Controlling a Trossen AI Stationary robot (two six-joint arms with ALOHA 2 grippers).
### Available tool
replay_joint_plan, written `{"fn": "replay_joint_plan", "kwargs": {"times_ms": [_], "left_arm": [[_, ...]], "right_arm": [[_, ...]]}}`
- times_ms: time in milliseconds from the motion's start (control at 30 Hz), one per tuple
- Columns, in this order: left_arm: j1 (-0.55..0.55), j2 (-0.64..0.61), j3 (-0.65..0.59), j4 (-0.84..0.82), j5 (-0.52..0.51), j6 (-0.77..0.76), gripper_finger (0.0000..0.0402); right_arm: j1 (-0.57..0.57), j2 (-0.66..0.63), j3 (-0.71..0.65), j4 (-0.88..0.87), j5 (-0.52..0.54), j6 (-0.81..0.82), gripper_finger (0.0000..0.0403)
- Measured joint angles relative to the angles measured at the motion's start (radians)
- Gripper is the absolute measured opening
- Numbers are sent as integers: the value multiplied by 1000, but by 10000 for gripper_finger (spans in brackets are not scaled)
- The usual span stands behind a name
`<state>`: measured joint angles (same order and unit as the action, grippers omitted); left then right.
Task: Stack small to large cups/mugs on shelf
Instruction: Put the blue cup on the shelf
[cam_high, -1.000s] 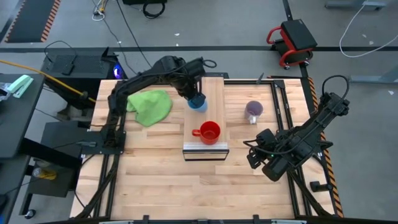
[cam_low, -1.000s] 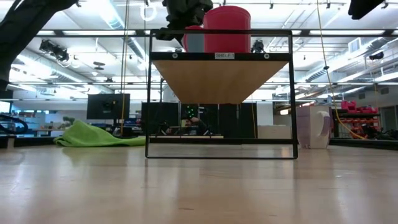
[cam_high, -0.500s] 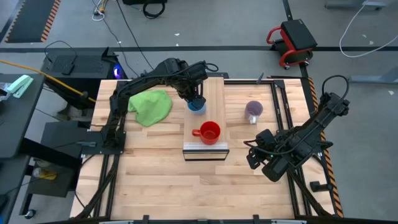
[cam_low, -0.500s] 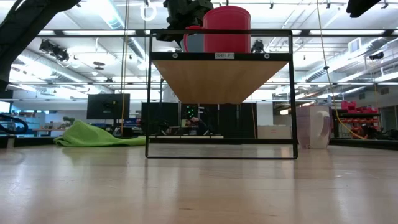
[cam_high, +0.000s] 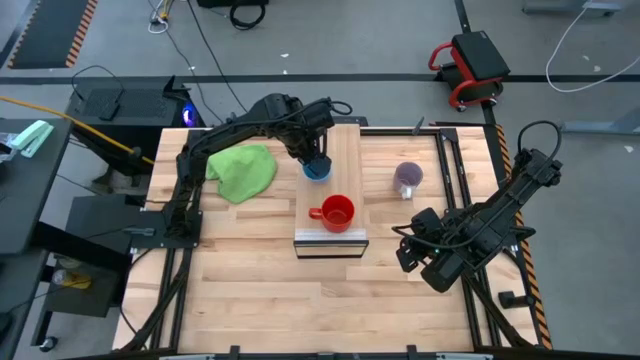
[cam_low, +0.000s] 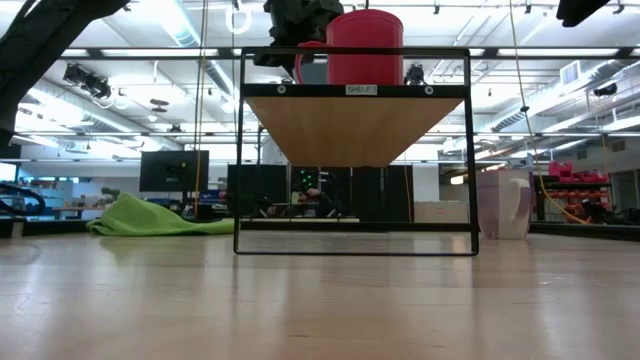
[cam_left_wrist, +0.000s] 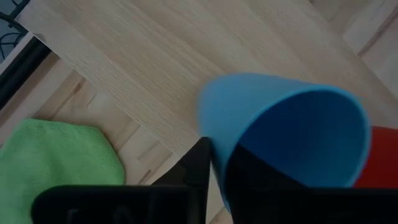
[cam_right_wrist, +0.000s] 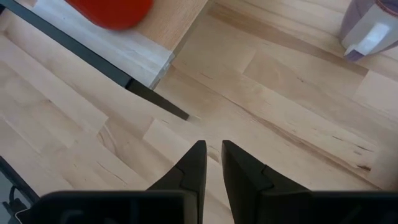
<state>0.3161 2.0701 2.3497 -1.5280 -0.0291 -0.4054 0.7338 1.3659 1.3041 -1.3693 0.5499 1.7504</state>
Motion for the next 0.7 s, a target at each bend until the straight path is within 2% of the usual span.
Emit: {"fn": "replay_joint_plan", "kwargs": {"times_ms": [267,700], "left_arm": [[0,0,0,12,0,0,79],[0,-2,0,13,0,10,106]], "right_arm": [[0,0,0,0,12,0,57],[0,0,0,8,19,0,57]]}}
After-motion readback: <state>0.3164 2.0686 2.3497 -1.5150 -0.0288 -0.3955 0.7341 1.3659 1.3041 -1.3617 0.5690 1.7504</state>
